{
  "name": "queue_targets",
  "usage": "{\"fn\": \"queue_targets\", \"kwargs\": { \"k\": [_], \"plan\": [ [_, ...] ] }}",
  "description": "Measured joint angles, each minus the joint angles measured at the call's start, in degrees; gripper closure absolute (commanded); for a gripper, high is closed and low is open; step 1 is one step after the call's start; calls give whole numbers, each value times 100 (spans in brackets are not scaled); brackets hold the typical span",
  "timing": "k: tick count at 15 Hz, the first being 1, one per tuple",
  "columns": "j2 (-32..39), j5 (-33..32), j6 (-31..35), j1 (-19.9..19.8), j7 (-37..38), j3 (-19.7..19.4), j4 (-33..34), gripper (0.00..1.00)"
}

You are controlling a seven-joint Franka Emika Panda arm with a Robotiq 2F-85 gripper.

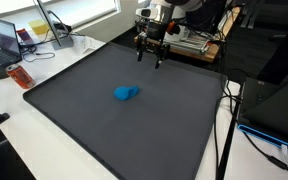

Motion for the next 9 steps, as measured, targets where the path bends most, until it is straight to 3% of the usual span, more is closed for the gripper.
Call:
{"fn": "queue_targets", "kwargs": {
  "k": [6, 9],
  "plan": [
    [569, 1202, 1492, -1198, -2155, 1256, 1596, 0],
    [901, 1474, 2338, -1550, -3184, 1551, 2563, 0]
  ]
}}
